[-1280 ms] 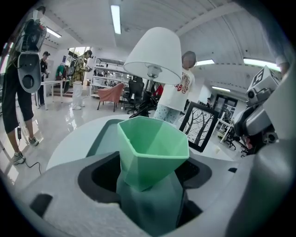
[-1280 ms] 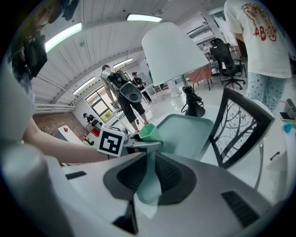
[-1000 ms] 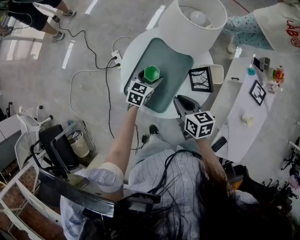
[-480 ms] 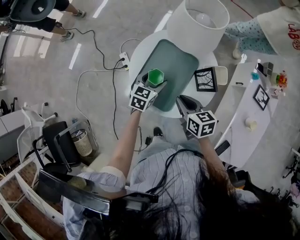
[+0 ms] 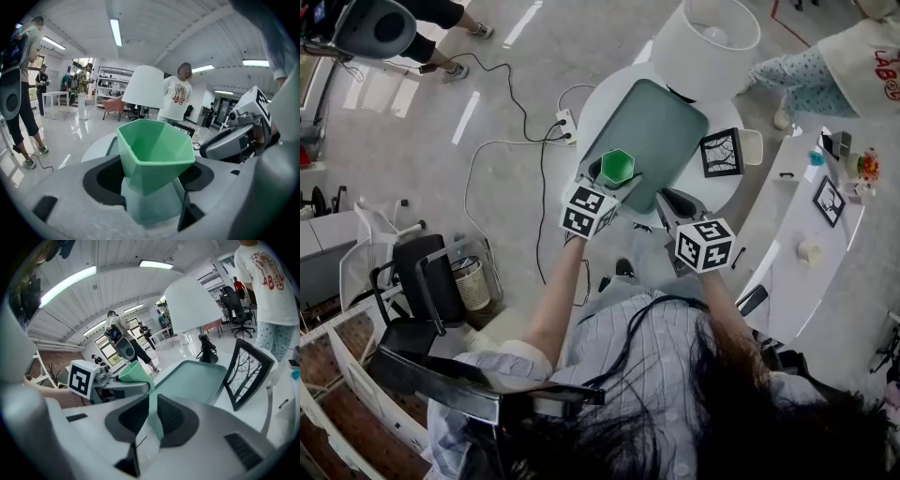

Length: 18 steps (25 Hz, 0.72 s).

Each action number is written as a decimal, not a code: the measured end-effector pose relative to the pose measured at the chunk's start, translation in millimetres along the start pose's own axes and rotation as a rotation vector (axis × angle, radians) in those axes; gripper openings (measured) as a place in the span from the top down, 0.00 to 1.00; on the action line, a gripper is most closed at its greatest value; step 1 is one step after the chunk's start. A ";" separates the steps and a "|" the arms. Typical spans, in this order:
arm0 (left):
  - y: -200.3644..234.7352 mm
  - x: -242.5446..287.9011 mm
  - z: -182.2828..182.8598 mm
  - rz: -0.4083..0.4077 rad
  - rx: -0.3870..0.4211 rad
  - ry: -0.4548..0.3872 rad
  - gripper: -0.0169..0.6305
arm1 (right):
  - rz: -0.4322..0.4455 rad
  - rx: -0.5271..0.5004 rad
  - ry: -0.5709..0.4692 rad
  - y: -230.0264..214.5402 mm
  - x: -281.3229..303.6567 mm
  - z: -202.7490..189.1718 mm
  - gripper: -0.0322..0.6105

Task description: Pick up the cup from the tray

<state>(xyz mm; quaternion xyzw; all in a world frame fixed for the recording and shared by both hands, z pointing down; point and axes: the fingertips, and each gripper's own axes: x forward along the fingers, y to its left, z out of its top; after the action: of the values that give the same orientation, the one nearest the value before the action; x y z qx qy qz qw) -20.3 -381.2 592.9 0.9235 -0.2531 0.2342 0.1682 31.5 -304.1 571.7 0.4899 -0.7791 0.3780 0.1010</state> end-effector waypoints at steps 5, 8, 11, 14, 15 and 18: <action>-16.8 -37.5 1.6 0.018 -0.007 -0.020 0.45 | 0.017 -0.024 -0.021 20.8 -5.8 -7.0 0.84; -25.5 -59.6 -1.1 0.032 -0.019 -0.027 0.45 | 0.028 -0.041 -0.035 36.1 -10.1 -12.3 0.84; -36.7 -81.0 -4.9 0.038 -0.020 -0.040 0.45 | 0.037 -0.057 -0.044 52.1 -16.2 -18.9 0.84; -47.1 -100.5 -10.8 0.046 -0.018 -0.042 0.45 | 0.049 -0.074 -0.052 68.2 -22.4 -26.3 0.84; -51.2 -106.7 -13.2 0.048 -0.019 -0.044 0.45 | 0.052 -0.080 -0.053 73.0 -25.1 -29.5 0.84; -64.3 -124.7 -20.9 0.049 -0.030 -0.056 0.45 | 0.060 -0.096 -0.058 86.2 -33.4 -39.2 0.84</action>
<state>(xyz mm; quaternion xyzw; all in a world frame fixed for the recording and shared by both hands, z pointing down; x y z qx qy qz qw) -87.5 -271.3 533.4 0.9206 -0.2839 0.2083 0.1688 -32.5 -234.0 539.1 0.4716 -0.8133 0.3287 0.0903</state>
